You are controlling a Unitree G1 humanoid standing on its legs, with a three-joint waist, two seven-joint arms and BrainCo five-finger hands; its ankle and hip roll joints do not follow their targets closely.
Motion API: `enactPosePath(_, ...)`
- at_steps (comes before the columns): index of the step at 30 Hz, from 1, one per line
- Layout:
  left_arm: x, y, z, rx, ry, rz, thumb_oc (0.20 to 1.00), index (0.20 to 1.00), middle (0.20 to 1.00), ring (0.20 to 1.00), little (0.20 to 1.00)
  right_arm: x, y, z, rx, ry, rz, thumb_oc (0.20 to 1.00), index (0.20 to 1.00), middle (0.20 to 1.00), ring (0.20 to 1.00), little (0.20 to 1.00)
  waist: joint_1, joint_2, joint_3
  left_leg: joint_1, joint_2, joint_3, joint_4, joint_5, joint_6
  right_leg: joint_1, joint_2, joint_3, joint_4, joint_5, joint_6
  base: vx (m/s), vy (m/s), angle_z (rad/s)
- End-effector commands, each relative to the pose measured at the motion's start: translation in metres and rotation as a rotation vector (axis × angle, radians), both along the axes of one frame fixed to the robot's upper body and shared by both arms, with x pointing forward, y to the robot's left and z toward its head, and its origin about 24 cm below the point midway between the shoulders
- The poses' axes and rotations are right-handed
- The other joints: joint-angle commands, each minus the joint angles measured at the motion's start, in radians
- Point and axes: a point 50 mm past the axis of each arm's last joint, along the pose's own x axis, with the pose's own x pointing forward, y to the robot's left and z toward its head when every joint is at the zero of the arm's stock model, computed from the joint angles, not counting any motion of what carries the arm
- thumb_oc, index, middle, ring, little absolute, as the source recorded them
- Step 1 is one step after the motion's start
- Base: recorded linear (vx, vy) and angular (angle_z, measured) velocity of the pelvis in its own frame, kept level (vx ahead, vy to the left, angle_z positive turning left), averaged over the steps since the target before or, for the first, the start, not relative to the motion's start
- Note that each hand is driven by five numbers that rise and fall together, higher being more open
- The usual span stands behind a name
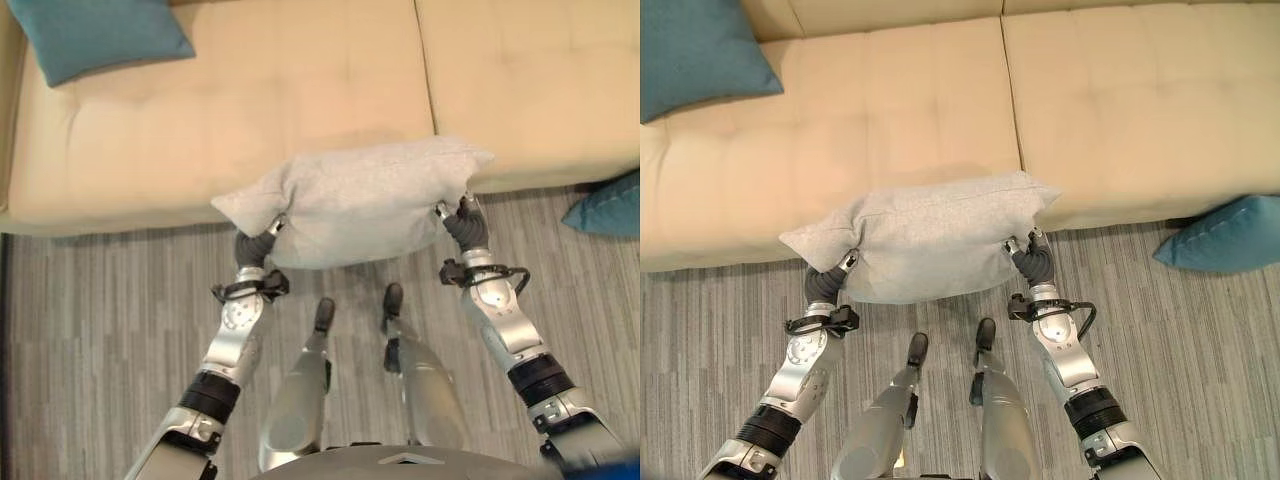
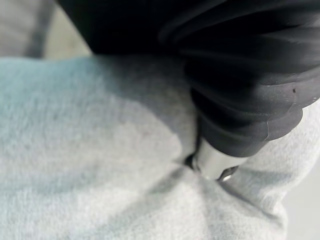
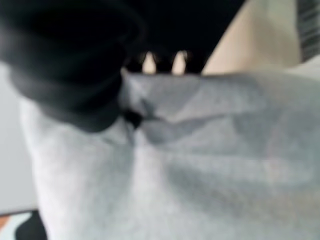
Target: Pick up all the scattered cushions and arrange them neatly on the sofa.
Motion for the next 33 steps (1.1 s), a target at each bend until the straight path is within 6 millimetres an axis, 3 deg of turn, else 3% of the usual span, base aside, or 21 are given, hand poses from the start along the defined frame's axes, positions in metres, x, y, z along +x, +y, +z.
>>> enactPosePath(1,0.007,-0.036,0.049,-0.060,-0.259,-0.185,0.200,0.200,0.200,0.200,0.200,-0.006,0.019,0.027,0.002,-0.161,0.114,0.200,0.200,0.200,0.200,0.200,-0.007,0.035,-0.074,0.044,0.098,-0.065,-0.063,0.005,-0.088,0.038,-0.033,0.010,0.101,-0.146,0.107,0.06,-0.080,-0.02)
enactPosePath(4,0.002,-0.031,0.046,-0.050,-0.248,-0.176,0.200,0.200,0.200,0.200,0.200,-0.010,0.016,0.020,0.003,-0.135,0.113,0.200,0.200,0.200,0.200,0.200,-0.004,0.038,-0.089,0.074,0.107,-0.068,-0.060,0.005,-0.095,0.079,-0.018,0.009,0.089,-0.157,0.098,0.05,-0.077,0.05)
enactPosePath(7,-0.001,-0.029,0.045,-0.068,-0.250,-0.170,0.200,0.200,0.200,0.200,0.200,-0.016,0.007,0.012,0.012,-0.111,0.081,0.200,0.200,0.200,0.200,0.200,0.010,0.020,-0.095,0.038,0.103,-0.086,0.066,0.040,-0.124,0.152,-0.007,0.007,0.038,-0.173,0.081,0.00,-0.117,0.06)
enactPosePath(10,-0.003,-0.030,0.040,-0.092,-0.231,-0.173,0.200,0.200,0.200,0.200,0.200,-0.021,-0.001,0.009,0.004,-0.100,0.050,0.200,0.200,0.200,0.200,0.200,0.012,0.001,-0.108,0.018,0.093,-0.074,0.151,0.056,-0.120,0.213,-0.009,-0.019,0.000,-0.177,0.070,0.07,-0.102,0.14)
enactPosePath(12,-0.004,-0.030,0.038,-0.086,-0.219,-0.167,0.200,0.200,0.200,0.200,0.200,-0.021,0.001,0.007,0.016,-0.091,0.057,0.200,0.200,0.200,0.200,0.200,0.024,-0.011,-0.117,0.020,0.038,-0.101,0.137,0.001,-0.092,0.229,-0.001,-0.003,-0.012,-0.169,0.070,0.12,-0.035,0.24)
enactPosePath(13,-0.006,-0.031,0.033,-0.075,-0.198,-0.173,0.200,0.200,0.200,0.200,0.200,-0.022,0.001,0.006,0.028,-0.085,0.057,0.200,0.200,0.200,0.200,0.200,0.022,-0.014,-0.138,0.021,0.005,-0.078,0.081,-0.014,-0.062,0.239,0.011,0.000,-0.025,-0.166,0.075,0.13,-0.015,0.18)
enactPosePath(18,-0.006,-0.030,0.030,-0.037,-0.175,-0.174,0.200,0.200,0.200,0.200,0.200,-0.021,0.000,0.005,0.016,-0.079,0.040,0.200,0.200,0.200,0.200,0.200,0.049,-0.024,-0.172,-0.006,-0.022,-0.035,0.004,0.041,-0.052,0.279,0.034,0.024,-0.048,-0.170,0.085,0.18,0.072,-0.06)
enactPosePath(22,-0.013,-0.025,0.029,-0.009,-0.170,-0.171,0.200,0.200,0.200,0.200,0.200,-0.022,0.006,-0.002,0.045,-0.041,0.058,0.200,0.200,0.200,0.200,0.200,0.077,-0.054,-0.213,0.054,-0.031,-0.017,0.042,-0.029,-0.008,0.357,0.003,0.070,-0.049,-0.174,0.116,0.31,0.183,-0.52)
enactPosePath(24,-0.015,-0.023,0.030,0.011,-0.169,-0.178,0.200,0.200,0.200,0.200,0.200,-0.022,0.008,-0.003,0.062,-0.037,0.062,0.200,0.200,0.200,0.200,0.200,0.088,-0.058,-0.217,0.081,-0.042,-0.002,0.062,-0.055,0.018,0.356,-0.021,0.083,0.009,-0.153,0.139,0.24,0.278,-0.52)
enactPosePath(25,-0.015,-0.023,0.031,0.008,-0.172,-0.180,0.200,0.200,0.200,0.200,0.200,-0.020,0.011,0.000,0.066,-0.046,0.067,0.200,0.200,0.200,0.200,0.200,0.094,-0.055,-0.206,0.101,-0.055,0.012,0.087,-0.078,0.044,0.322,-0.047,0.093,0.126,-0.092,0.167,0.15,0.293,-0.56)
enactPosePath(28,-0.016,-0.020,0.035,0.053,-0.181,-0.171,0.200,0.200,0.200,0.200,0.200,-0.020,0.017,0.002,0.069,-0.055,0.082,0.200,0.200,0.200,0.200,0.200,0.097,-0.036,-0.201,0.160,-0.054,0.006,0.090,-0.108,0.068,0.261,-0.054,0.067,0.228,-0.072,0.147,0.19,0.241,-0.49)
enactPosePath(31,-0.016,-0.014,0.036,0.064,-0.181,-0.159,0.200,0.200,0.200,0.200,0.200,-0.014,0.021,0.006,0.070,-0.059,0.112,0.200,0.200,0.200,0.200,0.200,0.090,-0.044,-0.209,0.226,-0.039,0.001,0.040,-0.125,0.066,0.190,-0.018,0.012,0.054,-0.074,0.132,0.26,0.025,-0.20)
enactPosePath(33,-0.015,-0.012,0.035,0.052,-0.178,-0.143,0.200,0.200,0.200,0.200,0.200,-0.014,0.022,0.007,0.063,-0.059,0.124,0.200,0.200,0.200,0.200,0.200,0.073,-0.052,-0.208,0.265,-0.043,-0.020,0.026,-0.131,0.064,0.160,0.025,0.026,-0.049,-0.041,0.139,0.28,-0.009,-0.23)
